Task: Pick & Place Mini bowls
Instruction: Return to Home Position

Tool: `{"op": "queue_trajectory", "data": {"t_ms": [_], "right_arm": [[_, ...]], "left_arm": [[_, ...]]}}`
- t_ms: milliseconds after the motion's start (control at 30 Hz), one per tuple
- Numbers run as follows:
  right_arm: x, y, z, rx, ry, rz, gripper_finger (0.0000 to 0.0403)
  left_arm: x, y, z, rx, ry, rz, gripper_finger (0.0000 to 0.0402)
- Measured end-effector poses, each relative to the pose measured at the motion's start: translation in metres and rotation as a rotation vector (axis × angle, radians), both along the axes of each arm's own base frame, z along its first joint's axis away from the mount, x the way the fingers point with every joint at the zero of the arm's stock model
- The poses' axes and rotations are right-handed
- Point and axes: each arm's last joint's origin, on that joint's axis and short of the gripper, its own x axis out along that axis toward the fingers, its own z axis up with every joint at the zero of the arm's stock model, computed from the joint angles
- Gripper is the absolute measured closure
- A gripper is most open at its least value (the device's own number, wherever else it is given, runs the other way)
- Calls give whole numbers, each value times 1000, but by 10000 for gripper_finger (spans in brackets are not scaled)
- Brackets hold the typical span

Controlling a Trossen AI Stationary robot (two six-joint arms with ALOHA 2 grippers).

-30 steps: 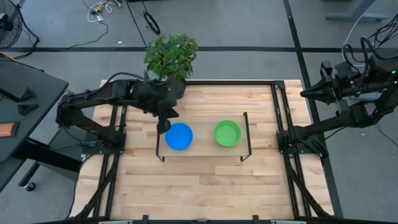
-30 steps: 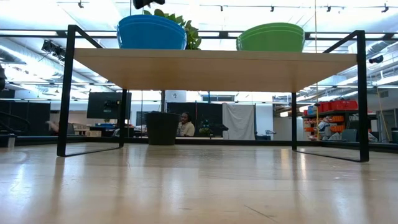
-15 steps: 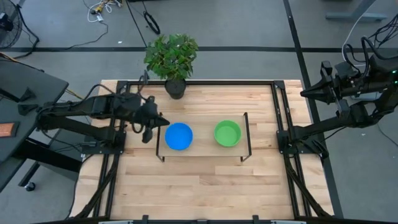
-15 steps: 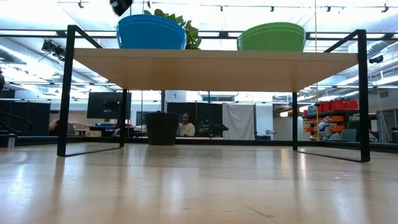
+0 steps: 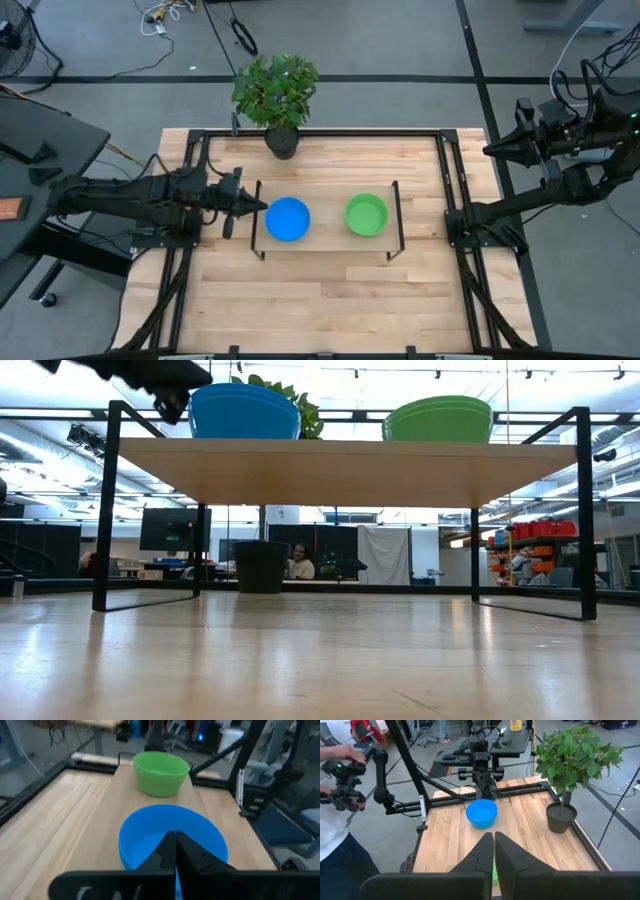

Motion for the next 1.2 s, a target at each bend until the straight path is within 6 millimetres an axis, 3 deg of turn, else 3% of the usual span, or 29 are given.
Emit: {"op": "queue_trajectory", "data": {"t_ms": [233, 567, 800, 1200], "right_arm": [[0, 0, 0, 0, 0, 0, 382], [0, 0, 0, 0, 0, 0, 382], [0, 0, 0, 0, 0, 0, 382], [0, 0, 0, 0, 0, 0, 382]], "left_arm": [[-21, 0, -25, 10, -83, -2, 401], [-51, 0, -41, 37, -200, -5, 401], [-62, 0, -56, 33, -234, -5, 401], [-75, 0, -66, 30, -291, -30, 400]]}}
